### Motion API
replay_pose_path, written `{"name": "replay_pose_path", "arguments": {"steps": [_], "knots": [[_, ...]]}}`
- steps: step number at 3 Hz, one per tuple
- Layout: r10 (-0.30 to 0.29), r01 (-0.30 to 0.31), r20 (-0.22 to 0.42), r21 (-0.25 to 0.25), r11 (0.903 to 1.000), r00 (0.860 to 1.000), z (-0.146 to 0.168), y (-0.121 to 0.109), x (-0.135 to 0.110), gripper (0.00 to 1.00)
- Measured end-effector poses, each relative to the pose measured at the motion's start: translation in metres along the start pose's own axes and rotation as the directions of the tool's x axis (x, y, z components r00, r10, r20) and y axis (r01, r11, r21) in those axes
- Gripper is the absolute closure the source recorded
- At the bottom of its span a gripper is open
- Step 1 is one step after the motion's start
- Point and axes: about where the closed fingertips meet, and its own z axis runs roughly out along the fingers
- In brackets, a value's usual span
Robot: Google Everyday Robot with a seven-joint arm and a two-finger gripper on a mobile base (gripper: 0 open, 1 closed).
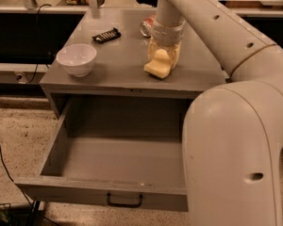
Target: Pick sponge from top drawer and place on counter
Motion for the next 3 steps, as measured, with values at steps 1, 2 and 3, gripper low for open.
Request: {"name": "replay_pose_path", "arguments": {"steps": [1, 2, 3], "knots": [[0.041, -0.041, 0.025, -0.016, 0.9991, 0.999, 0.012, 0.006, 0.003, 0.10], [0.126, -0.128, 0.035, 0.059, 0.9900, 0.991, -0.004, 0.019, 0.009, 0.00], [0.168, -0.170, 0.021, 0.126, 0.9774, 0.985, -0.030, 0.033, 0.009, 0.00]]}}
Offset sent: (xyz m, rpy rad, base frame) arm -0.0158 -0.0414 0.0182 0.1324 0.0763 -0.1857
